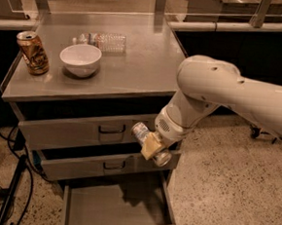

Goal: Place redbull can into bottom drawer

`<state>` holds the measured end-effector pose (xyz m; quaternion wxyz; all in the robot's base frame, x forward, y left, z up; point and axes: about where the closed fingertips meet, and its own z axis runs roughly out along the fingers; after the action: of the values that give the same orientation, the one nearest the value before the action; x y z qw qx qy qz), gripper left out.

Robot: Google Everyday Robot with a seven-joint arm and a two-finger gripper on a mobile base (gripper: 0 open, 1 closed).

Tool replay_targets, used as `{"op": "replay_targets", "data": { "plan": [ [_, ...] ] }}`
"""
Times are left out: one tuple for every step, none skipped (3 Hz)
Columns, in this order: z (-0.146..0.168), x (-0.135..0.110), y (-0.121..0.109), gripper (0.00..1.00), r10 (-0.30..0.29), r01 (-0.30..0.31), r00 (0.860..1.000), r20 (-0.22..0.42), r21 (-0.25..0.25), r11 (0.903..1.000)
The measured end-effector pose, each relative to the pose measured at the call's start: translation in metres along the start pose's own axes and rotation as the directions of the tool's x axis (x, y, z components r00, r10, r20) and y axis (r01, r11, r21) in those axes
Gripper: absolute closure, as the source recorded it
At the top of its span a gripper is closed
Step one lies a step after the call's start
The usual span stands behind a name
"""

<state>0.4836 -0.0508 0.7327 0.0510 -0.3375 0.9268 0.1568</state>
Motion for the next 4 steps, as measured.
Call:
{"op": "replay_targets", "data": {
  "plan": [
    [0.074,0.011,0.002,1.00,0.054,-0.058,0.996,-0.077,-0.053,0.9969],
    [0.139,0.017,0.003,1.00,0.100,-0.115,0.986,-0.133,-0.113,0.9869],
    [0.139,0.017,0.003,1.00,0.100,-0.115,0.986,-0.133,-0.113,0.9869],
    [0.180,0.027,0.011,1.00,0.118,-0.154,0.971,-0.206,-0.167,0.9738]
  ]
}}
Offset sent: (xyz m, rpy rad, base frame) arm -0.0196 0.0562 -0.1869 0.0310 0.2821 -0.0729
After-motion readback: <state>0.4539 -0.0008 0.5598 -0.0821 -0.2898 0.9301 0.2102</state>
